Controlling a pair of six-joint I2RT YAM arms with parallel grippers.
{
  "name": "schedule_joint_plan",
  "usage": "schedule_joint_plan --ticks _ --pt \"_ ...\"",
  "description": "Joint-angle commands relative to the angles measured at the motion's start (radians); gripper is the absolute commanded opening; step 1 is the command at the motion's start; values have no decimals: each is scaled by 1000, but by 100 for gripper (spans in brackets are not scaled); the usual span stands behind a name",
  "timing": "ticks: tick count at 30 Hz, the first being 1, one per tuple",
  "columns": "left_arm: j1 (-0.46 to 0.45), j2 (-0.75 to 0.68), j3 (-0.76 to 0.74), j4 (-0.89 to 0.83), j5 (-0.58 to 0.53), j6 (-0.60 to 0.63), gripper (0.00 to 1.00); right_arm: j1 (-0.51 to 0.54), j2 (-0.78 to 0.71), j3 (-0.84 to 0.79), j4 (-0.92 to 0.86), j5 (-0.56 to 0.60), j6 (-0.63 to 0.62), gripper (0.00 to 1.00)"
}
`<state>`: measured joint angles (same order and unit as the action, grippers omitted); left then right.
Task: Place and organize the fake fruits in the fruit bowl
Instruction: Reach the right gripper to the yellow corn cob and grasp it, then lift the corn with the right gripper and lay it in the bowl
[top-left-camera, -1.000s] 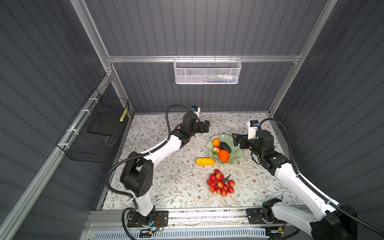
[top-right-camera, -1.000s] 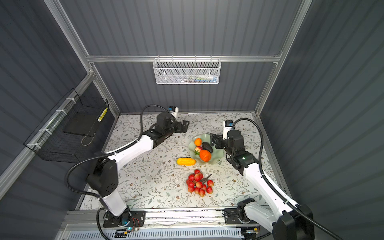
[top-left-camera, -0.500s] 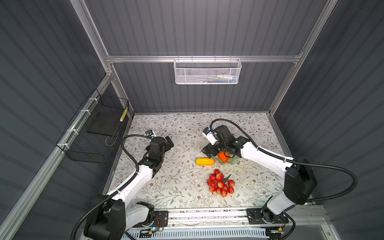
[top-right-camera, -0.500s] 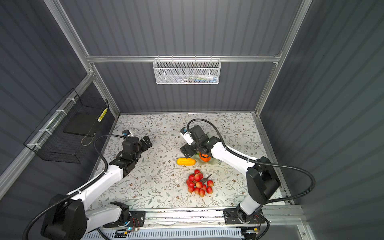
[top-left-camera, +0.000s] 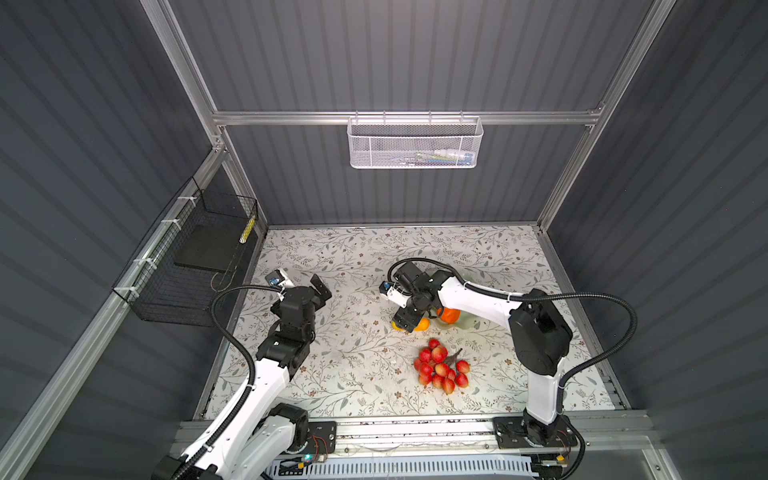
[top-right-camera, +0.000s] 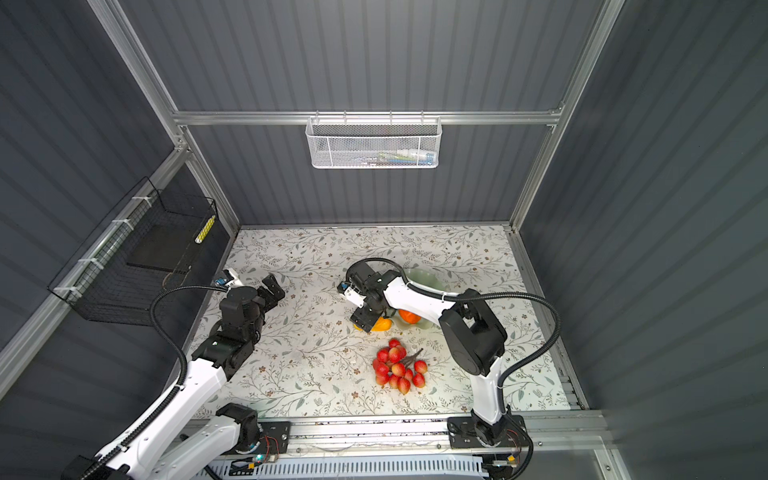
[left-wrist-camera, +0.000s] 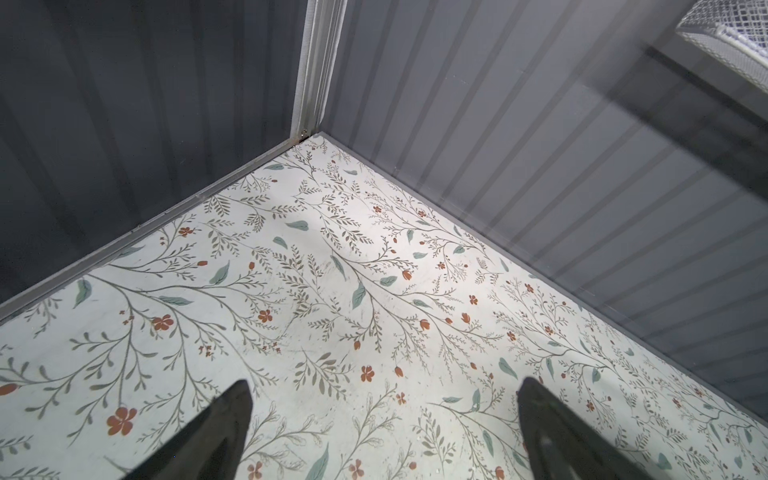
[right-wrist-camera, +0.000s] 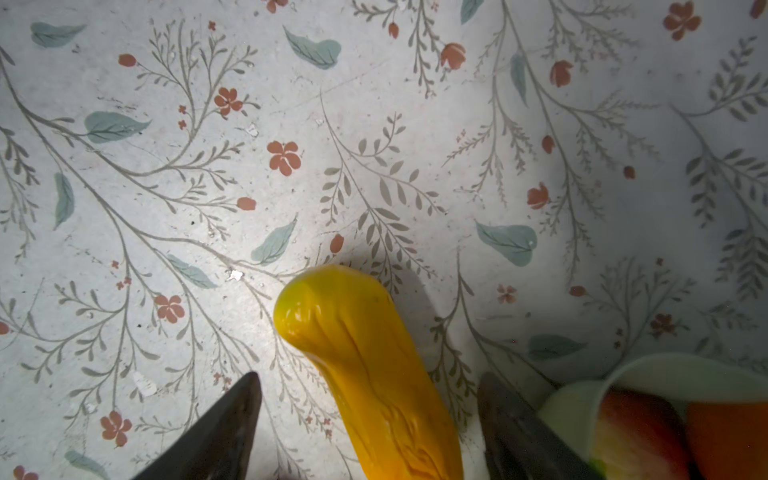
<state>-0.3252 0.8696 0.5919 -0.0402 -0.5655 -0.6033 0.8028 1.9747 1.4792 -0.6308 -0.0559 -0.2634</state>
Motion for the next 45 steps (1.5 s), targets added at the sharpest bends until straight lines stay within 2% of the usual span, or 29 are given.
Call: schedule_joint_plan --ticks 1,6,12,23,30,35,40,45 --pt "6 -29 -13 -39 -31 5 100 16 35 38 -49 30 -40 81" --pt "6 -46 -16 -51 -34 6 100 28 89 75 -56 40 -52 79" --pt "6 -49 -13 -59 -42 16 100 50 135 111 -71 50 -58 72" --pt "6 -56 -8 -72 -42 20 100 67 132 134 -21 -18 -19 37" --pt "7 -62 -1 -78 -46 27 100 54 31 129 45 -65 78 25" --pt "6 -70 -2 -55 -14 38 100 -6 -142 76 118 -139 198 23" --pt "6 -49 1 13 105 89 100 -134 -314 -4 188 -224 357 24" --pt "6 1 7 98 268 149 100 -291 -441 -152 271 -150 435 25"
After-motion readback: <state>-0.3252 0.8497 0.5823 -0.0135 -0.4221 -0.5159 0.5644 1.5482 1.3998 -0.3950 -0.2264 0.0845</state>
